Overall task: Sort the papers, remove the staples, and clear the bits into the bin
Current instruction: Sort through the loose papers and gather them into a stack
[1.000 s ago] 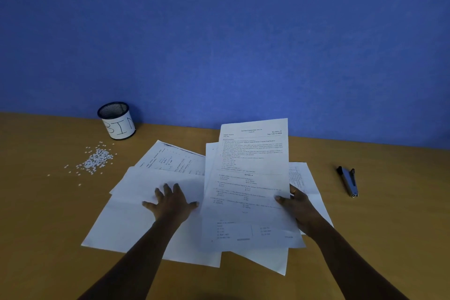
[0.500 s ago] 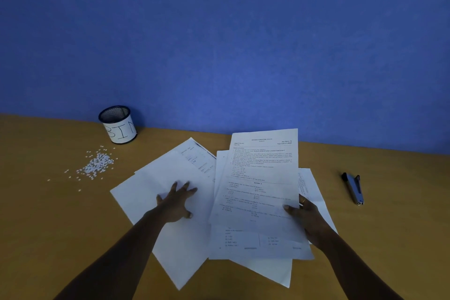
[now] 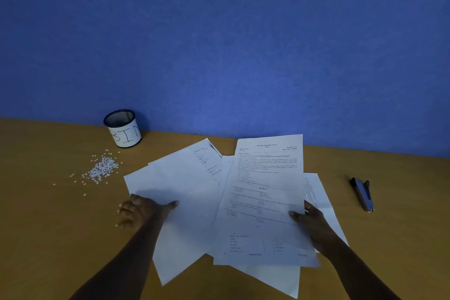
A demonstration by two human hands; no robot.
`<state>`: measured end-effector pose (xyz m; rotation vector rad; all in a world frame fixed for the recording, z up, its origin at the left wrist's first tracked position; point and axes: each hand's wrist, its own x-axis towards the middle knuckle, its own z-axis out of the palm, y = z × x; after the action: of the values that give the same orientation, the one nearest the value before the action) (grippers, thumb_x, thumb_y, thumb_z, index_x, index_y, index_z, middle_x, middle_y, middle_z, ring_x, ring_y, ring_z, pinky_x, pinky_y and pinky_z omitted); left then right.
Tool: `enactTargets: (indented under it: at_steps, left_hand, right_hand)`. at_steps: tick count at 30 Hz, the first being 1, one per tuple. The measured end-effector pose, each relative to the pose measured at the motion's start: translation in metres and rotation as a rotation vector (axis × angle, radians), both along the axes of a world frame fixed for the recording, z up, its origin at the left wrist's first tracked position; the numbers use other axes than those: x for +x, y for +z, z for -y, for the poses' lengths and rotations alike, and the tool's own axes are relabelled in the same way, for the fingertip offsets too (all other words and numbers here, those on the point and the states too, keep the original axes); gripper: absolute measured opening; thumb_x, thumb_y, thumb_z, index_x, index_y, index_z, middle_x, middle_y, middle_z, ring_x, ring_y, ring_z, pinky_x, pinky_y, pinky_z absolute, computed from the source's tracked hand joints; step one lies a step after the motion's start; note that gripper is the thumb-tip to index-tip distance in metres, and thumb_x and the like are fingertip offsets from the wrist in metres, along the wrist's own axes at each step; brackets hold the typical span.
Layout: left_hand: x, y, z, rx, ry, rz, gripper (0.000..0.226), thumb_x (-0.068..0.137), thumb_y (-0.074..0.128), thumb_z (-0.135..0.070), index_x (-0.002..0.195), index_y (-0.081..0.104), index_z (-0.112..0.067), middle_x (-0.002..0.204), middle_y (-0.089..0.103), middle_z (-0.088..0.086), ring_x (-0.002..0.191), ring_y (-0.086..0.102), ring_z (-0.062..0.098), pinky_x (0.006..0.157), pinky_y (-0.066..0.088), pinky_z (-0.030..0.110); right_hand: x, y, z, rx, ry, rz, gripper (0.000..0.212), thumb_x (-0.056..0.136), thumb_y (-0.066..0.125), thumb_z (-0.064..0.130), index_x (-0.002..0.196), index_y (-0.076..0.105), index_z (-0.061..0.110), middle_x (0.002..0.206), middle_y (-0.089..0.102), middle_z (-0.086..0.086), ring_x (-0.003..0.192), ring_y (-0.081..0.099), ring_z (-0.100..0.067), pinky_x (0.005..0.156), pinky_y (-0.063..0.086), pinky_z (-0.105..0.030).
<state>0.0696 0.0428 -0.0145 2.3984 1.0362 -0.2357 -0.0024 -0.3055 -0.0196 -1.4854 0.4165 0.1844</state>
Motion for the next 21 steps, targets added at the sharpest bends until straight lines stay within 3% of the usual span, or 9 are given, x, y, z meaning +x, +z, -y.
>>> enactTargets:
  at_steps: [5,9,12,17,21]
  left_hand:
    - [0.0,-0.001,0.001,0.064,-0.043,0.026,0.118,0.061,0.076,-0.057,0.144,0.012,-0.003,0.152,0.014,0.024,0.14,0.013,0.041,0.112,0.013,0.054]
    - [0.0,0.001,0.003,0.05,-0.049,0.08,0.111,0.06,0.08,-0.05,0.14,0.021,-0.001,0.146,0.027,0.024,0.135,0.026,0.04,0.109,0.025,0.051]
    - [0.004,0.001,0.005,-0.021,-0.045,0.146,0.104,0.059,0.085,-0.035,0.137,0.027,0.002,0.142,0.035,0.024,0.131,0.032,0.04,0.108,0.028,0.049]
    - [0.017,0.005,0.022,-0.148,-0.137,0.27,0.095,0.061,0.085,-0.022,0.136,0.032,0.003,0.137,0.044,0.017,0.129,0.038,0.036,0.109,0.032,0.043]
    - [0.025,0.007,0.035,-0.346,0.003,0.309,0.098,0.055,0.088,-0.012,0.134,0.033,0.002,0.133,0.046,0.021,0.123,0.043,0.038,0.101,0.041,0.049]
  right_hand:
    - [0.001,-0.007,0.001,-0.016,0.013,-0.013,0.04,0.066,0.066,0.025,0.104,0.062,0.014,0.108,0.066,-0.017,0.097,0.063,-0.041,0.084,0.052,-0.058]
    - [0.002,-0.007,-0.003,-0.049,0.047,-0.004,0.04,0.066,0.065,0.027,0.103,0.061,0.014,0.106,0.067,-0.015,0.093,0.065,-0.038,0.079,0.055,-0.051]
    - [0.002,-0.006,-0.003,-0.046,0.055,0.011,0.041,0.066,0.065,0.027,0.104,0.061,0.013,0.105,0.068,-0.014,0.093,0.066,-0.036,0.076,0.056,-0.049]
    - [0.002,-0.008,-0.002,-0.061,0.043,0.001,0.041,0.065,0.065,0.027,0.104,0.061,0.013,0.106,0.068,-0.015,0.095,0.065,-0.038,0.086,0.051,-0.059]
    - [0.002,-0.009,-0.002,-0.071,0.044,0.001,0.03,0.073,0.068,0.021,0.102,0.061,0.013,0.105,0.068,-0.014,0.095,0.065,-0.038,0.087,0.051,-0.059]
